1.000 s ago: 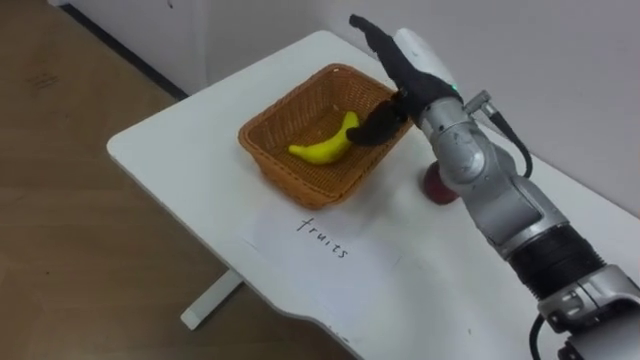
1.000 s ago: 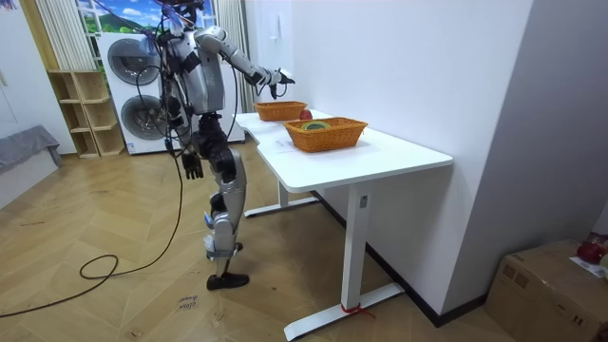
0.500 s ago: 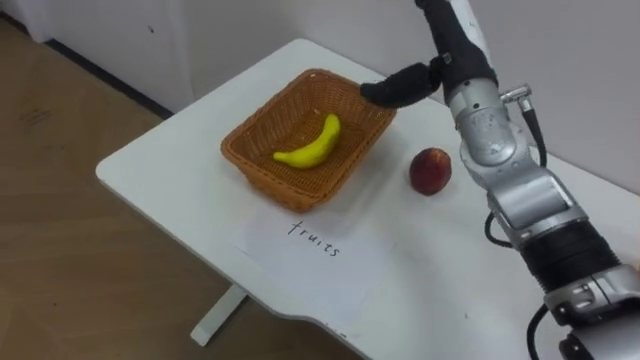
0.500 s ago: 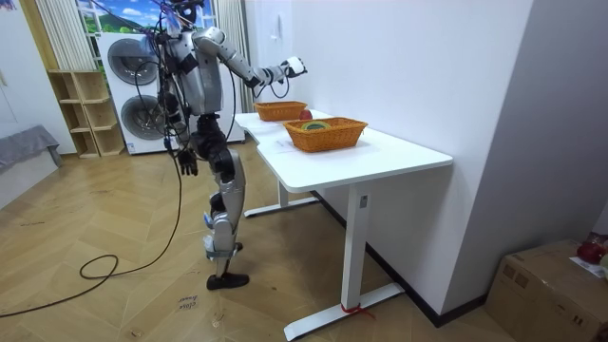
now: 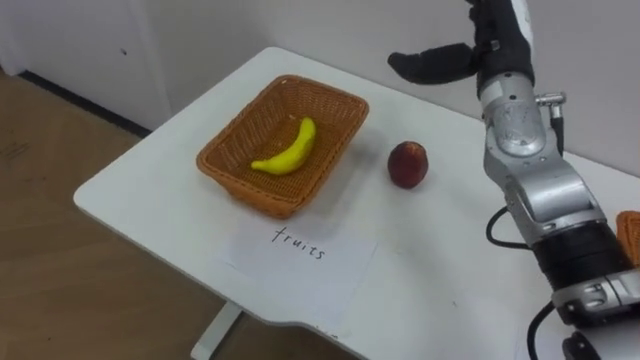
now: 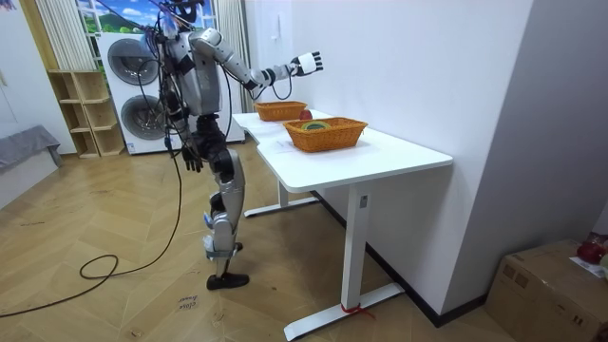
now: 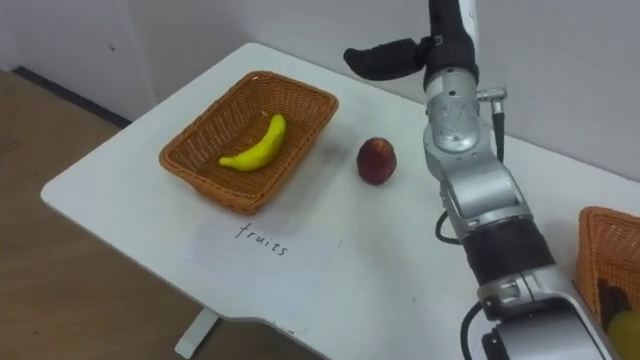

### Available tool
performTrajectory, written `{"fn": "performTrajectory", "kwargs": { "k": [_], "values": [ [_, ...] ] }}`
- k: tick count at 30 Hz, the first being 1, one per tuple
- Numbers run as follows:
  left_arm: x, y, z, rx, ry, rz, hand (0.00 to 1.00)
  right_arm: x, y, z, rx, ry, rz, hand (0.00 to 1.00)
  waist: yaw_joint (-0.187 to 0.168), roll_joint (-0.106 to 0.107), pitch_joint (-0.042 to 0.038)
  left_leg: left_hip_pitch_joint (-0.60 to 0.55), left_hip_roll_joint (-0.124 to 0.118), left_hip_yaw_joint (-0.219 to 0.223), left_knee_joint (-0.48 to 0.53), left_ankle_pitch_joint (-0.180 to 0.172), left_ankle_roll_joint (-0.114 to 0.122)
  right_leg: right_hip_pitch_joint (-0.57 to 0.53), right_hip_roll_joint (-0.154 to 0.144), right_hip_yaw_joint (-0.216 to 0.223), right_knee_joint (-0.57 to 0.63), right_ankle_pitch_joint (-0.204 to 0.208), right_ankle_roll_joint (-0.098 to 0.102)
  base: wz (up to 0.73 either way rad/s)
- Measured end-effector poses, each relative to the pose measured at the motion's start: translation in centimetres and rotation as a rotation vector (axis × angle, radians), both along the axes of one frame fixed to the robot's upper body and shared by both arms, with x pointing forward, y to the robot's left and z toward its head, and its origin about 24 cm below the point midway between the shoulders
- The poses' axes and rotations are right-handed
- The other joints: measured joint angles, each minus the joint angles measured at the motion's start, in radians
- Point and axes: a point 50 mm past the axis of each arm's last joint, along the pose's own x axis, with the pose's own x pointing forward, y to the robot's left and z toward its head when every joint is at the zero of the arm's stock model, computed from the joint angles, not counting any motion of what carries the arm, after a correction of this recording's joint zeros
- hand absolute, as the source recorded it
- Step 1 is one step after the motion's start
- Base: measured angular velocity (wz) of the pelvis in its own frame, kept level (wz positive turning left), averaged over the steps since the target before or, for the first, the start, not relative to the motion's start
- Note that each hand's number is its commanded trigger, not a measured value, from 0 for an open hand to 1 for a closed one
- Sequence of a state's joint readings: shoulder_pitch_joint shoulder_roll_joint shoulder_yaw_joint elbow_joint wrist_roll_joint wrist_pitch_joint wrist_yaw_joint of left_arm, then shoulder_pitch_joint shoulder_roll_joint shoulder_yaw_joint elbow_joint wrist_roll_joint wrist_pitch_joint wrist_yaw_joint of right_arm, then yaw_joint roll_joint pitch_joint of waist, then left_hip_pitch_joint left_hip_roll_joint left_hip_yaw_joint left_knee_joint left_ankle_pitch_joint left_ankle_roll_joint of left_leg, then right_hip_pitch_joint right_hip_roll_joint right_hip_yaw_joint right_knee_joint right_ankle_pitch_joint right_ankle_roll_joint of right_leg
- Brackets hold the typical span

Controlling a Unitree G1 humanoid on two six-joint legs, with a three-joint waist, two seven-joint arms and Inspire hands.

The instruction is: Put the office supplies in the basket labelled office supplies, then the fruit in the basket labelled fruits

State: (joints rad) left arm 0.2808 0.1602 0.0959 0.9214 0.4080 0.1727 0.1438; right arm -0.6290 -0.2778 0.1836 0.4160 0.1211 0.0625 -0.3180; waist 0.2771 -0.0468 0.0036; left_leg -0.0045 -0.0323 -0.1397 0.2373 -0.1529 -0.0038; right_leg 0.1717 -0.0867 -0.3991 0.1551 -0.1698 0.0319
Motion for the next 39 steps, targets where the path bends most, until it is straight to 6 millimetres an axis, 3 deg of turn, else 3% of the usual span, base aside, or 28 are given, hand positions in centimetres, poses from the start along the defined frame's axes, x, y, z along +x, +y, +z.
{"fn": "performTrajectory", "kwargs": {
  "k": [8,14,19,23,28,32,34,39],
  "values": [
    [-0.3,-0.4,-0.2,-0.015,0.015,0.009,0.0,0.0,-0.3,-0.1,0.084,0.013,0.001,0.0,-0.005,0.019,0.0019,0.008,0.002,0.01,-0.003,0.0,0.0,0.001,0.001,0.018,0.0,0.0,0.0,-0.03],
    [-0.3,-0.8,-0.3,-0.029,0.015,0.015,0.0,0.0,-0.2,-0.2,0.126,0.023,0.009,0.0,-0.008,0.012,-0.0018,0.015,0.002,0.015,-0.013,0.0,0.001,0.001,0.0,0.026,-0.001,0.0,0.0,-0.04],
    [-0.4,-1.1,-0.4,-0.042,0.012,0.031,0.0,0.0,-0.3,-0.3,0.153,0.025,0.004,0.0,-0.03,-0.001,-0.0076,0.002,0.002,0.015,-0.013,0.0,0.001,-0.012,0.0,0.021,0.0,0.0,0.0,0.0],
    [-0.7,-1.1,-0.4,-0.041,0.021,0.033,0.0,0.0,-0.4,-0.3,0.151,0.024,-0.01,0.0,-0.048,-0.004,-0.0049,-0.001,0.002,0.015,-0.014,0.001,0.002,-0.019,-0.001,0.016,0.0,0.0,0.0,0.01],
    [-0.8,-1.5,-0.6,-0.05,0.038,0.02,0.0,-0.1,-0.4,-0.7,0.149,0.037,-0.009,0.0,-0.043,-0.001,-0.0015,-0.003,0.005,0.026,-0.017,0.001,0.002,-0.029,-0.001,0.027,0.001,0.0,0.0,-0.06],
    [-0.8,-1.5,-0.7,-0.049,0.038,0.021,0.0,0.0,-0.9,-1.9,0.173,0.092,-0.032,0.0,-0.04,-0.002,0.0006,0.002,0.004,0.031,-0.023,0.002,0.003,-0.028,-0.002,0.031,0.0,0.0,0.001,-0.03],
    [-0.9,-1.5,-0.7,-0.046,0.041,0.022,0.0,0.0,-1.3,-3.1,0.211,0.143,-0.052,0.0,-0.036,-0.002,0.0069,0.015,0.004,0.032,-0.025,0.002,0.003,-0.014,-0.003,0.032,-0.001,0.0,0.001,0.0],
    [-0.9,-1.8,-0.8,-0.051,0.046,0.003,0.0,-0.3,-2.0,-5.0,0.219,0.211,-0.089,0.0,-0.031,-0.001,0.0091,0.013,0.004,0.03,-0.029,0.002,0.004,-0.013,-0.002,0.03,-0.002,0.0,0.001,0.0]
  ]
}}
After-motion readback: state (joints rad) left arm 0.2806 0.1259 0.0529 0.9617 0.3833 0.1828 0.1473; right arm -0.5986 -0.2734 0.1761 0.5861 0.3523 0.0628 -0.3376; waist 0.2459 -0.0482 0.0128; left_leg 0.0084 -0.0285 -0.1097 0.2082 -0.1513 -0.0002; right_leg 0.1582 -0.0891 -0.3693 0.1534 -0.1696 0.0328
